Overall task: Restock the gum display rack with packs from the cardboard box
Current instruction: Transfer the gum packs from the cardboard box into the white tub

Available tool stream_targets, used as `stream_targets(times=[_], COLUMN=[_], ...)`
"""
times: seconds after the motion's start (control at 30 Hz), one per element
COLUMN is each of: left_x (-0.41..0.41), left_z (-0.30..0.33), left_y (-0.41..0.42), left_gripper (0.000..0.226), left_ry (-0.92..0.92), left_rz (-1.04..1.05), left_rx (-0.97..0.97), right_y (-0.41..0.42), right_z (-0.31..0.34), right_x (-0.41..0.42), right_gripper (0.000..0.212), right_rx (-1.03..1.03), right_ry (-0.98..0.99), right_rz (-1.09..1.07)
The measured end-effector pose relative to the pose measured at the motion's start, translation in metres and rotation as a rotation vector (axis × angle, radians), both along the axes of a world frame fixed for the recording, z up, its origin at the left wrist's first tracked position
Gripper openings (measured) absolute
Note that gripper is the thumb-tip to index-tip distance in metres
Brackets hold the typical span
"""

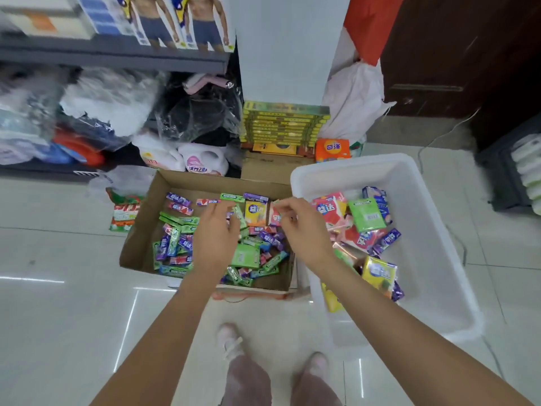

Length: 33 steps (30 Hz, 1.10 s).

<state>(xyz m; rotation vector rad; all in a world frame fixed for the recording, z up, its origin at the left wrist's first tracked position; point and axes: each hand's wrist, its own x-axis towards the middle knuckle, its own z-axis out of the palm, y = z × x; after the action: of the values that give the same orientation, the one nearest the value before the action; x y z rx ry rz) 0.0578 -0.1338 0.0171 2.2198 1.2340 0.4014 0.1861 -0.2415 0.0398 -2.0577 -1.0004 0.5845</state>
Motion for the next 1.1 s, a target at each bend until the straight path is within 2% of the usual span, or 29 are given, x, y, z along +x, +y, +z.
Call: stream_targets(times=[0.17,0.3,0.47,0.6,0.93,1.1], left_x=[-0.029,-0.029,-0.022,-0.020,-0.026,-0.029], left_z=[-0.027,-0.066,-0.111,-0.150,-0.176,-0.173], left_y=[0.070,0.113,0.133,0.144,0.151,0.156], left_gripper=[0.029,0.034,0.054,0.069,0.071,0.074], left_ry=[0.069,0.224,0.416,0.502,0.504,0.501], left_rz=[-0.041,-0.184,-0.413,-0.470,-0.484,-0.453], left_rx=[-0.061,-0.104,-0.164,-0.158,-0.135,-0.167], right_y=[0.073,0.107,0.120,0.123,0.133,0.140], right_z=[-0.040,-0.087,-0.136,-0.170,-0.199,-0.191], right_x=[-0.035,-0.045,-0.037,-0.026,-0.026,-0.026], right_gripper=[0.027,0.038,0.046,0.052,0.046,0.047], right_rx=[-0.137,-0.332,-0.469,-0.570,-0.577,-0.438], right_ry=[-0.014,0.013,0.031,0.034,-0.054,0.073], right_rz=[0.027,0.006,-0.078,-0.066,-0.150,-0.238])
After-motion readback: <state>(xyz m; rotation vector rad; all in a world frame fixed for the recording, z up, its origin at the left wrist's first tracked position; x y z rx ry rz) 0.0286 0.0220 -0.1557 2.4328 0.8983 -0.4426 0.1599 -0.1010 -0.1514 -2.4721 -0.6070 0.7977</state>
